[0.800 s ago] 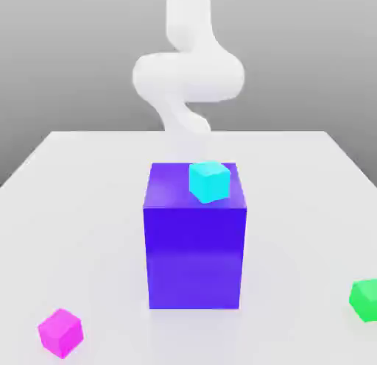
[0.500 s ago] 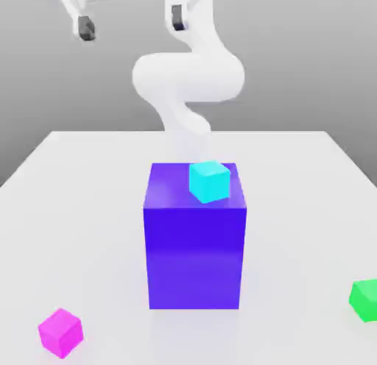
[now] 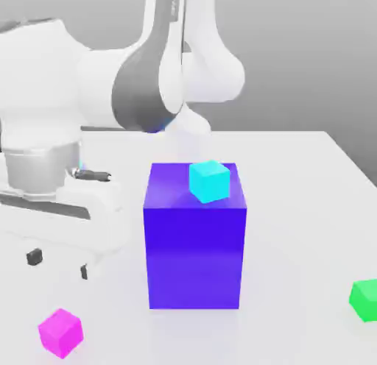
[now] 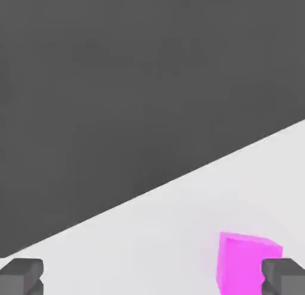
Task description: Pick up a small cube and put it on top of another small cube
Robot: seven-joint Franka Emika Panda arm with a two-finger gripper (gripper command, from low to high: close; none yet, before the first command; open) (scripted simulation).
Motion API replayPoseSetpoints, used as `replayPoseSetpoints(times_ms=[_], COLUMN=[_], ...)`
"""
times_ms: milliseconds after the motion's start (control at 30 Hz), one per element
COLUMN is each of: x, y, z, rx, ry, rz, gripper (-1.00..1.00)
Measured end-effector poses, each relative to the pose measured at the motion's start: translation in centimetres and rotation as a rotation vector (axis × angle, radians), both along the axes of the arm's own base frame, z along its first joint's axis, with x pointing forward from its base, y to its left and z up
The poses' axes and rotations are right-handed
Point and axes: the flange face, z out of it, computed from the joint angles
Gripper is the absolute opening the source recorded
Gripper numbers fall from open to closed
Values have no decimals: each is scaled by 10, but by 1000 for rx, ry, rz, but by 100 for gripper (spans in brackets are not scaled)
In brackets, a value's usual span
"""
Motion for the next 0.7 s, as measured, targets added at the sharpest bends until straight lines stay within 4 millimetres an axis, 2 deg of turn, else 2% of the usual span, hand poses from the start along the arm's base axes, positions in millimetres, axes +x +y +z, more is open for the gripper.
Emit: replayPoseSetpoints(times_ms=[133, 267, 300, 500, 567, 667, 700], x=[-22, -26, -26, -27, -26, -26, -22], y=[-23, -27, -27, -27, -27, -27, -16], z=[-65, -120, -130, -134, -120, -84, -76], rx=[-14, -18, -17, -17, -18, -18, -17], ry=[96, 110, 111, 112, 112, 111, 111], rz=[-63, -72, -73, -73, -72, -73, -32], gripper=[0, 0, -100, -100, -100, -100, -100])
